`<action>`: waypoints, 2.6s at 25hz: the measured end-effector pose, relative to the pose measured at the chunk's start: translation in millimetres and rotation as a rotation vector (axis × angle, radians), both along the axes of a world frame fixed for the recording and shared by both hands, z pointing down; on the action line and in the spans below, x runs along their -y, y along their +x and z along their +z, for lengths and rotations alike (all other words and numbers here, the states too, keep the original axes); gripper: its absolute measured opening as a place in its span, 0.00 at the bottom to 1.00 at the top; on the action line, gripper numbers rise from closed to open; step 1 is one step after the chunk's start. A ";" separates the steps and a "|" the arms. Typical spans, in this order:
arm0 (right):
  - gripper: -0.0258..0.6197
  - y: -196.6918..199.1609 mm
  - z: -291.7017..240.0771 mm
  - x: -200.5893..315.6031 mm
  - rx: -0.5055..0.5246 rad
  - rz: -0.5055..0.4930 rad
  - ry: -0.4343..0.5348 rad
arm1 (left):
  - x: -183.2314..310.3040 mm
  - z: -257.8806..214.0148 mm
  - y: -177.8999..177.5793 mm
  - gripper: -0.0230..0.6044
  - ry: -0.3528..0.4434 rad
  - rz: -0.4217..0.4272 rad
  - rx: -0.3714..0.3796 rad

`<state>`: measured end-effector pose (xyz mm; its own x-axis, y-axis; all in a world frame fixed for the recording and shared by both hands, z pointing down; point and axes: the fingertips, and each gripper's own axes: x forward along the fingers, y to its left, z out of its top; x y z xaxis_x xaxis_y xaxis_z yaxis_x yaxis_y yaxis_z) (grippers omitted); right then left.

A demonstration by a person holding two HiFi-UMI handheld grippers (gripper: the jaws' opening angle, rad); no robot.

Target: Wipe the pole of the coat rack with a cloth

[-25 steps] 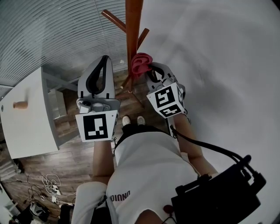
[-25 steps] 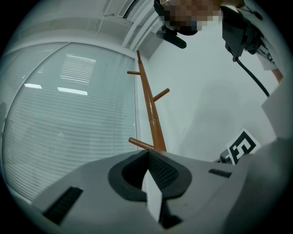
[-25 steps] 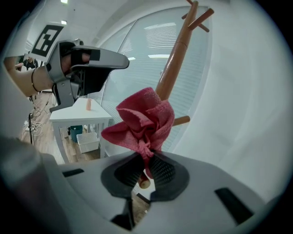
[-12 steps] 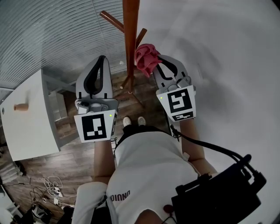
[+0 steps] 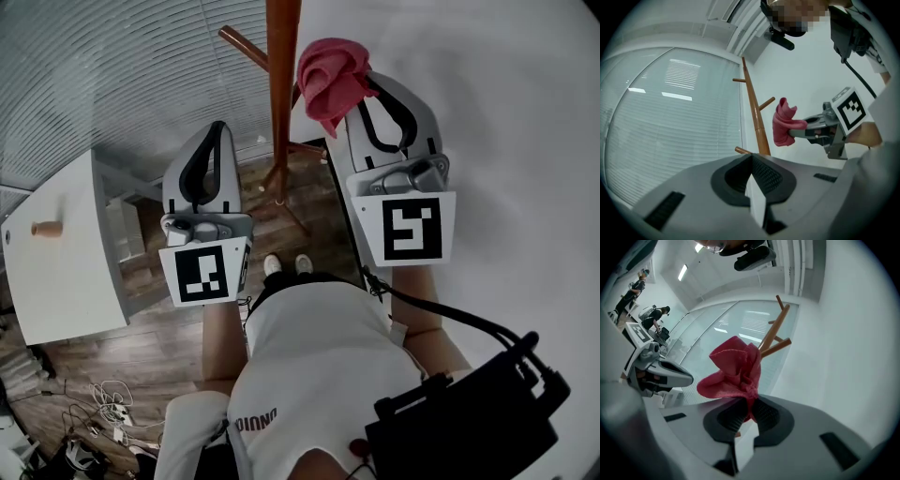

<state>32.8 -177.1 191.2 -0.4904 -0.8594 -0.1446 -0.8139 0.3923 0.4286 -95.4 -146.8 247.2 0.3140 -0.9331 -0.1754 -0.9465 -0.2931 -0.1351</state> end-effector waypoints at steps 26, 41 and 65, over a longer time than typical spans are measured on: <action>0.11 -54.0 -36.4 -17.8 -0.118 -0.041 0.104 | -15.4 -12.0 -30.1 0.06 0.050 -0.023 -0.012; 0.11 -56.9 9.4 -14.2 -0.256 -0.042 0.010 | -10.8 -1.0 -25.8 0.06 0.022 -0.005 -0.019; 0.11 -66.0 66.8 -16.3 -0.301 -0.071 -0.123 | -11.8 8.9 -33.3 0.06 0.005 -0.018 -0.010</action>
